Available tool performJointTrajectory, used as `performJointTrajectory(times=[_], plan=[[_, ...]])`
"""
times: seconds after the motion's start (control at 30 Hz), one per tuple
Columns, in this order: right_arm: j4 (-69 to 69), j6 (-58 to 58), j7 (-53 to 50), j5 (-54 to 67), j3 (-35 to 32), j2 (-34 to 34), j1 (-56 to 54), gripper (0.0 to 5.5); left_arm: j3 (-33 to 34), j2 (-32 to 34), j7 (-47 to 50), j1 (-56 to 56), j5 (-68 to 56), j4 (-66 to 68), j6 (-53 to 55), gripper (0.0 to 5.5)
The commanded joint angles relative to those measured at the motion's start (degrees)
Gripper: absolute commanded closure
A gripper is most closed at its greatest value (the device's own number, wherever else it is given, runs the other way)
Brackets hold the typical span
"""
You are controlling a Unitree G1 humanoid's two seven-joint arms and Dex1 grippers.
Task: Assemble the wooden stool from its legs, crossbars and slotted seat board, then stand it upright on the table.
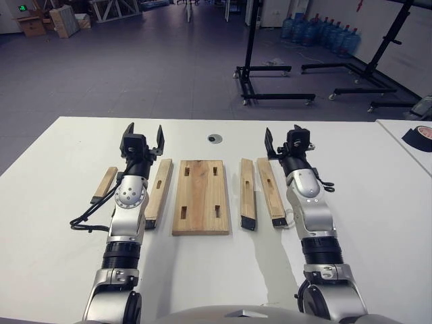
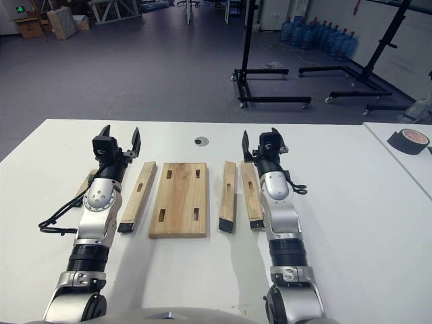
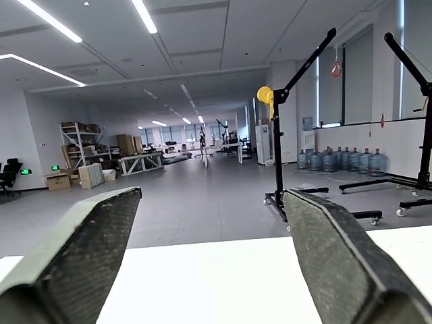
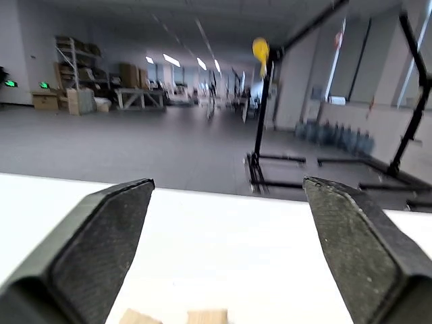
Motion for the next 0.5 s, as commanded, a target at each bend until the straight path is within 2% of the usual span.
performJointTrajectory(times=[0.03,0.1,0.23,0.5], plan=[[-2.87,7.82,2.76,3.50,-4.10,-3.86,4.46,1.43,-0.40,-0.17,1.14,0.81,1.29,-1.10,-0.33,1.64],[-4.11,8.52,6.45,3.16,-4.00,-7.45,8.78,1.43,-0.59,-0.64,1.68,1.60,1.54,-1.90,-0.18,1.64],[-4.17,13.95,9.17,6.65,-7.44,-9.81,13.39,1.43,-1.58,-1.28,1.48,3.46,1.91,-3.49,-0.17,1.64],[-3.24,21.99,10.57,6.48,-2.61,-8.94,15.31,1.43,-1.85,-2.13,2.44,4.86,1.87,-3.15,0.49,1.64]])
